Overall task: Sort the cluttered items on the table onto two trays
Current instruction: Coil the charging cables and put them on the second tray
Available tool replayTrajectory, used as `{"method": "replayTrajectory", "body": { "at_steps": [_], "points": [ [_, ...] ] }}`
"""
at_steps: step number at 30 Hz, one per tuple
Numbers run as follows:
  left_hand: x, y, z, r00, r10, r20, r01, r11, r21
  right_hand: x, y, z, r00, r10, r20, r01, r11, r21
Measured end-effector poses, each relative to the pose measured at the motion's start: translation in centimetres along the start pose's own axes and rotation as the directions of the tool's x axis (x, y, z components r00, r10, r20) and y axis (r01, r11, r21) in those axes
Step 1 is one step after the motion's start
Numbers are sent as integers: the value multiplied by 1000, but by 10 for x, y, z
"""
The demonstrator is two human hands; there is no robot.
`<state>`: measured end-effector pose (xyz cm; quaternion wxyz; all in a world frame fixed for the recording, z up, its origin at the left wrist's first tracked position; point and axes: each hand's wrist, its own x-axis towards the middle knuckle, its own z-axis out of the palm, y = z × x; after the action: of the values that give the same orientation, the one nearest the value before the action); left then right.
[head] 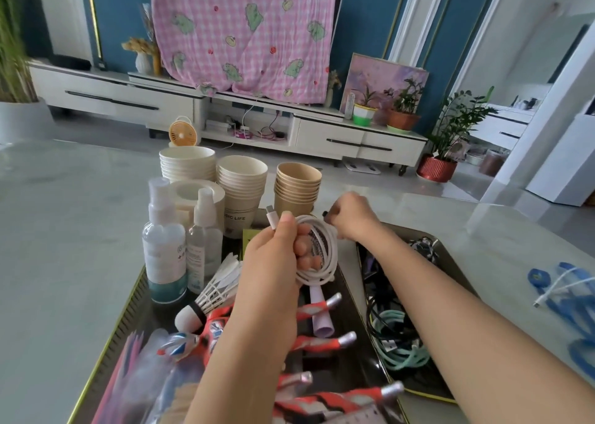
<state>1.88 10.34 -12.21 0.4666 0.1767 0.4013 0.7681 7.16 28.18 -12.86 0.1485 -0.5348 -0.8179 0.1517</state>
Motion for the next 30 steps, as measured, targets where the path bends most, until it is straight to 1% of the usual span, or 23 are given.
{"method": "replayTrajectory", "body": {
  "at_steps": [1, 2, 3, 4, 5, 6, 7, 10, 11, 13, 14, 18, 20, 21, 22, 24, 26, 27, 29, 30],
  "points": [
    [0, 1, -1, 1000, -17, 10, 18, 999, -28, -9, 2, -9, 996, 0, -88, 14, 987, 161],
    [0, 2, -1, 999, -35, 22, 36, 998, -60, -21, 3, -19, 989, 11, -148, 37, 947, 320],
    [-1, 3, -2, 998, -51, 33, 53, 995, -90, -36, 5, -31, 984, 29, -178, 58, 882, 467],
    [-1, 5, -2, 997, -63, 48, 68, 991, -114, -53, 7, -41, 986, 51, -161, 59, 788, 613],
    [-3, 6, -2, 996, -70, 60, 77, 989, -126, -71, 10, -53, 992, 58, -113, 44, 677, 735],
    [-4, 6, -2, 994, -73, 75, 83, 988, -132, -89, 14, -62, 997, 48, -54, 18, 561, 827],
    [-7, 7, 0, 993, -72, 90, 84, 988, -132, -108, 17, -72, 1000, 31, 3, -17, 470, 882],
    [-23, -1, 12, 982, -107, 158, 126, 986, -110, -163, 32, -92, 990, -49, 135, -119, 254, 960],
    [-35, -6, 25, 975, -134, 179, 153, 983, -97, -184, 40, -104, 988, -56, 143, -128, 209, 969],
    [-49, -17, 39, 962, -176, 210, 192, 980, -57, -208, 46, -111, 989, -53, 139, -129, 158, 979],
    [-56, -21, 46, 955, -191, 227, 205, 978, -42, -216, 47, -115, 992, -49, 118, -110, 140, 984],
    [-93, -32, 86, 924, -257, 284, 258, 966, 36, -258, 62, -143, 996, -34, -82, 84, 43, 996],
    [-106, -35, 104, 915, -274, 296, 275, 961, 40, -277, 73, -156, 984, -73, -161, 161, -5, 987],
    [-110, -37, 110, 914, -276, 296, 281, 959, 28, -283, 77, -159, 981, -83, -173, 174, 2, 985],
    [-117, -39, 121, 911, -283, 300, 292, 956, 18, -291, 87, -166, 981, -65, -182, 185, 44, 982],
    [-123, -42, 129, 915, -285, 284, 306, 951, -32, -294, 100, -167, 986, 0, -165, 162, 207, 965],
    [-130, -47, 135, 919, -284, 273, 307, 951, -46, -294, 115, -164, 983, 55, -173, 136, 412, 901],
    [-133, -52, 137, 921, -284, 266, 305, 951, -40, -294, 122, -163, 980, 74, -187, 127, 496, 859],
    [-135, -57, 137, 925, -282, 255, 293, 956, -6, -292, 129, -159, 967, 105, -232, 117, 627, 770],
    [-136, -59, 137, 926, -280, 253, 285, 958, 17, -291, 132, -158, 958, 118, -260, 115, 672, 731]
  ]
}}
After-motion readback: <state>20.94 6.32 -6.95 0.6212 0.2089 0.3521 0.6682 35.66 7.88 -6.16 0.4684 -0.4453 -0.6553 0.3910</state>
